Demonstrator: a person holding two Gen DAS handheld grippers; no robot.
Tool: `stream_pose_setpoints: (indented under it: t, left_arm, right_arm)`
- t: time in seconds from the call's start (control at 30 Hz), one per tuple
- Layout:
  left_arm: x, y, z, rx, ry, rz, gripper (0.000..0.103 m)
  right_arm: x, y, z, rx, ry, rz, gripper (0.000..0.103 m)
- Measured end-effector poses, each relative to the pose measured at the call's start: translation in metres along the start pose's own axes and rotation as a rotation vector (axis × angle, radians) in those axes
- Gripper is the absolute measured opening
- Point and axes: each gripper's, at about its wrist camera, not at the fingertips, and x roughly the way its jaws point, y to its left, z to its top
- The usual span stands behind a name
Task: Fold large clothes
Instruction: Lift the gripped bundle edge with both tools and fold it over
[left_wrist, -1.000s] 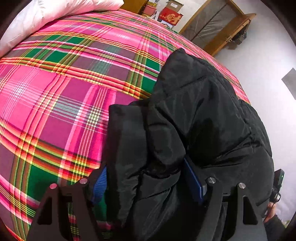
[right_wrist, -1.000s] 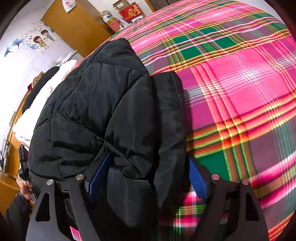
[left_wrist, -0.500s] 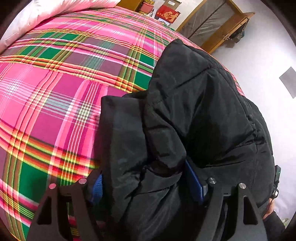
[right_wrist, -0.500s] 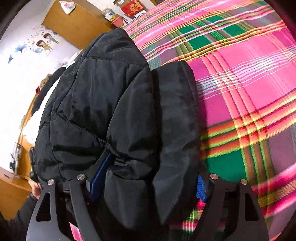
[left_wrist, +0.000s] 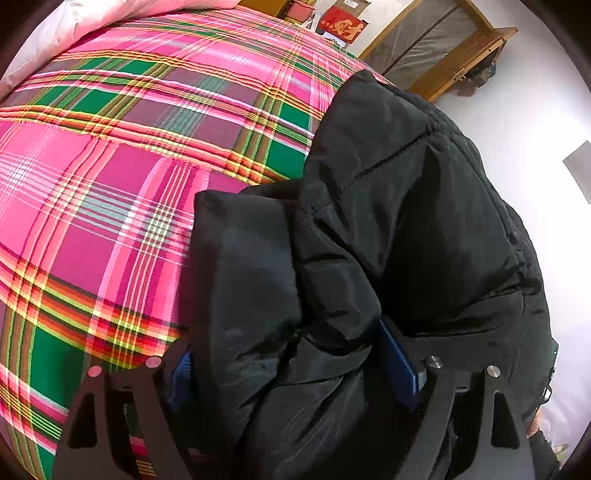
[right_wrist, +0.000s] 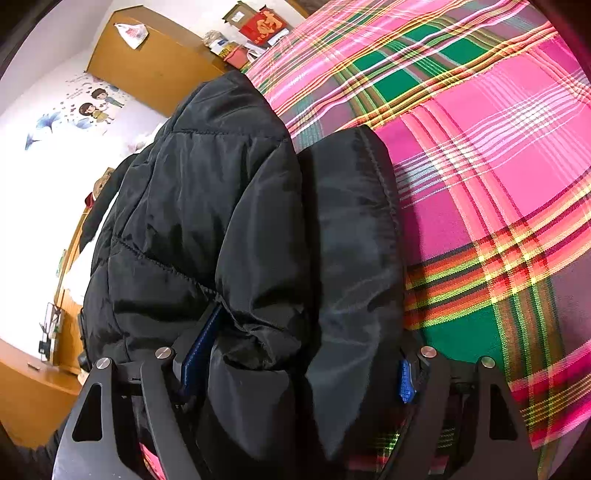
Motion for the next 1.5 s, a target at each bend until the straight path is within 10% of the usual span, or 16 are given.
stream_pose_setpoints:
  t: [0.2,0.67,1.5]
  left_arm:
    - [0.002,-0.004,0.005,0.002,-0.016,-0.005,0.083]
    - [-0.027,-0.04,0.001,0.082,-0.106,0.093,0.029]
    - [-0.137,-0.072,-0.014,0.122,-0.268,0.031,0.023]
  right_arm:
    - [0.002,0.004,0.01,0.015,0.011,0.002,0.066]
    - [-0.016,0.045,0.007,-0.061,-0.022,-0.108,0.028]
    - [-0.088,0.107,0.001,-0.154,-0.122,-0.078,0.023]
